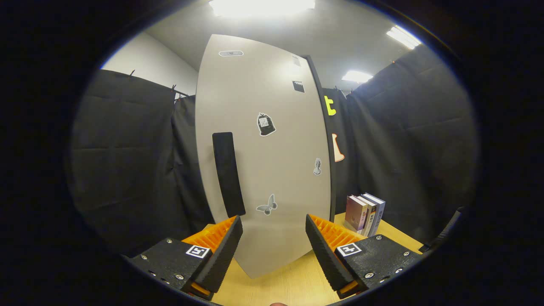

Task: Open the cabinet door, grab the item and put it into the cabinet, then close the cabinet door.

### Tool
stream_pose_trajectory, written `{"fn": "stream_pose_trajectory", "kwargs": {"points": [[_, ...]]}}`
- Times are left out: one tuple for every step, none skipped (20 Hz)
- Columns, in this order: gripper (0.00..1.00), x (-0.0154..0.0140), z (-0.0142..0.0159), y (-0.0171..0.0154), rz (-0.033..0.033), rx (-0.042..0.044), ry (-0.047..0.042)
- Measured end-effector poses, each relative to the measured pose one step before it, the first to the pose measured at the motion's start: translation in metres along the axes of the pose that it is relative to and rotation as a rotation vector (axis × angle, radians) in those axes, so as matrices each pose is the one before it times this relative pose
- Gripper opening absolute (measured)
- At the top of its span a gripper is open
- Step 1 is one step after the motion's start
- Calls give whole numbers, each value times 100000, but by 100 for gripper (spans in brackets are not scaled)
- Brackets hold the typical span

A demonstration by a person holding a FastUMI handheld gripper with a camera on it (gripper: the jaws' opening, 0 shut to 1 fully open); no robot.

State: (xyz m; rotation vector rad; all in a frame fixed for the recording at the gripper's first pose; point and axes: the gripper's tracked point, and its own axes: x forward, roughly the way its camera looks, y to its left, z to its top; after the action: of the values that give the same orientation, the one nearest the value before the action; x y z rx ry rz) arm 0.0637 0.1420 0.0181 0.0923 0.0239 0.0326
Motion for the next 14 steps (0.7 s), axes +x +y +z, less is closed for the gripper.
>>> {"fn": "stream_pose_trajectory", "kwargs": {"points": [[93, -28, -93, 184, 90, -583, 363], [93, -64, -69, 281, 577, -286, 688], [93, -149, -143, 166, 341, -326, 419], [93, -93, 52, 280, 760, -313, 166], [93, -88, -7, 170, 753, -385, 104], [93, -52, -231, -70, 142, -646, 380], [93, -172, -31, 93, 622, -176, 385], [93, -37, -135, 128, 786, 324, 289], [93, -6, -83, 33, 813, 420, 193], [93, 136, -137, -142, 633, 352, 178], [93, 184, -107, -179, 97, 390, 253], [93, 147, -184, -28, 343, 927, 451], [93, 44, -66, 44, 245, 1220, 374], [93, 30, -3, -18, -102, 1080, 80]]}}
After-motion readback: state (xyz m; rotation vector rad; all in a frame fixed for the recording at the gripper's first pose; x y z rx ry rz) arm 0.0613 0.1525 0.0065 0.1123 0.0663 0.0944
